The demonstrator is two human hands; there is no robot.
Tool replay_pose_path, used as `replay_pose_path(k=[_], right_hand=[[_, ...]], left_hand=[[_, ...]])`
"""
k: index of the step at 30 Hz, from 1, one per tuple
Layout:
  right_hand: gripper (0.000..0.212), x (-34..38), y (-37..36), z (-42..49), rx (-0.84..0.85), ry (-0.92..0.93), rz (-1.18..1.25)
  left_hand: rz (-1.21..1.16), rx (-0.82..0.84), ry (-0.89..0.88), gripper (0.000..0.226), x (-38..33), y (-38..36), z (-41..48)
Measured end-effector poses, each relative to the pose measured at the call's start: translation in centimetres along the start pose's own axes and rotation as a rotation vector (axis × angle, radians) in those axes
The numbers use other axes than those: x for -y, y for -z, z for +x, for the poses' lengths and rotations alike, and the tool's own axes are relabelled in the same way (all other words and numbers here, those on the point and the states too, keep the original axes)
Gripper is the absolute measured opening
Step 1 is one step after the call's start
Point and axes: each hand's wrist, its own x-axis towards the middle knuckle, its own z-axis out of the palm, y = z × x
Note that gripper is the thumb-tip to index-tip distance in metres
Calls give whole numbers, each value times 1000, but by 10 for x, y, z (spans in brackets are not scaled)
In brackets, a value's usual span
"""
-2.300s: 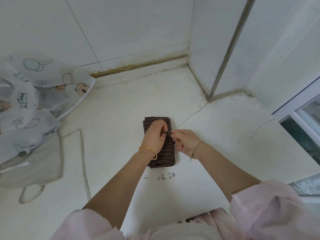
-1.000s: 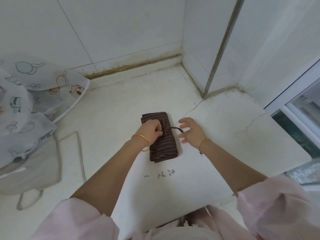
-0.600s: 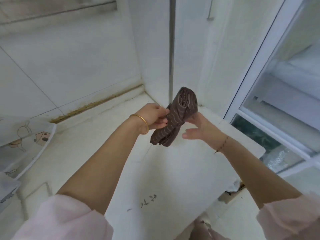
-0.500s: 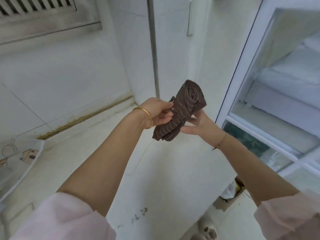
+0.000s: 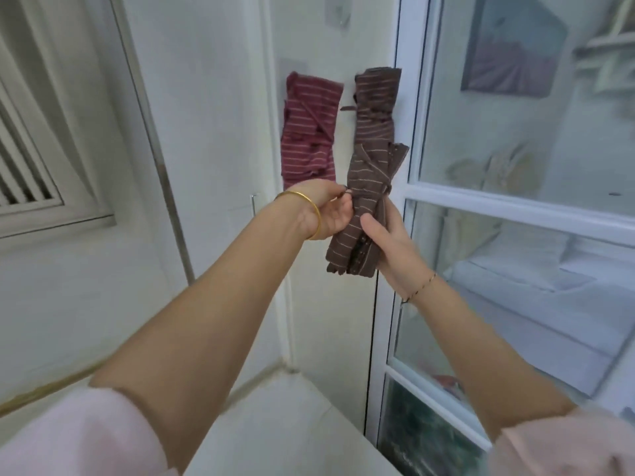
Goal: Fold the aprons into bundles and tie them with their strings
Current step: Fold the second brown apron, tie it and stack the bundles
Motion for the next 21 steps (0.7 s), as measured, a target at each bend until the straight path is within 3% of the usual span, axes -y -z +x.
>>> replay_pose_path(k=[4,8,11,15,21], right_hand=[[76,33,17,32,-103,30,15],[49,73,31,62,-16,90,155],[38,103,40,88,12,146,147],[39,130,38,118,-18,232,62],[46,182,7,174,-102,401,-134]], left_hand=[[47,12,-121,14,-25,-43,3],[273,-50,-333,24,-55,-80,9],[386,-104,-473,15,-84,-100,13],[507,-123,-619,8,-114,-105,17],[524,-140,-900,28,-170,-97,9]])
